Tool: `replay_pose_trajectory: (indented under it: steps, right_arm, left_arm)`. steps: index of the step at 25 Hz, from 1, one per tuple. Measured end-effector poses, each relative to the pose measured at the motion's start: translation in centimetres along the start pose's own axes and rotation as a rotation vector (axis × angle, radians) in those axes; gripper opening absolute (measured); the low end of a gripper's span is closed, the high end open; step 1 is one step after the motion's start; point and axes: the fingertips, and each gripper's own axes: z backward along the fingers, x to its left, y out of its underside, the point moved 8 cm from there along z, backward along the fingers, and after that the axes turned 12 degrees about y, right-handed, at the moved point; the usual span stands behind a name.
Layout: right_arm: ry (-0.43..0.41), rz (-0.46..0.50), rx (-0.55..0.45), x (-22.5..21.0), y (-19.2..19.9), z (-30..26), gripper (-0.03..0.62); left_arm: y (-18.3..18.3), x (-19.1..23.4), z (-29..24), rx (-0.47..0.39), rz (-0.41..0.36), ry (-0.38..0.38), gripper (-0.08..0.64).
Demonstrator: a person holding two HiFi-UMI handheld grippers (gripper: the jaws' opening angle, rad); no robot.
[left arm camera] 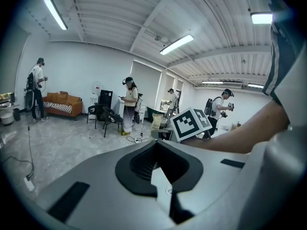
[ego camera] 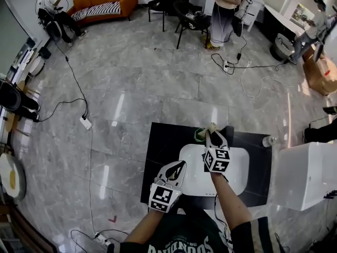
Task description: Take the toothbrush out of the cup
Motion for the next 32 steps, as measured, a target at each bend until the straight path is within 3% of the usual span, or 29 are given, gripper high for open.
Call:
replay_pose_trajectory:
  steps: [12, 19, 26, 32]
  right_arm:
    - [-0.051, -0.018, -0.145, -2.1, -5.2, 5.5, 0.083]
    - [-0.055, -0.027, -0.241, -4.9, -8.5, 9.5, 0.078]
    - [0.033, -0.057, -0.302, -9.8, -9.9, 14.1, 0.078]
    - [0.128, -0.077, -0.286, -16.1, -8.0, 17.8, 0.078]
  left_arm:
    - [-2.0, -2.3, -1.8, -0.028, -0.028, 0.029, 0.009]
    - [-2.8, -4.9, -3.8, -0.022, -0.054, 0.09, 0.01]
    - [-3.2, -7.9, -6.6, -0.013, -0.08, 0.186, 0.009]
    - [-2.9, -10.8, -9.6, 0.018, -0.085, 0.259, 0.009]
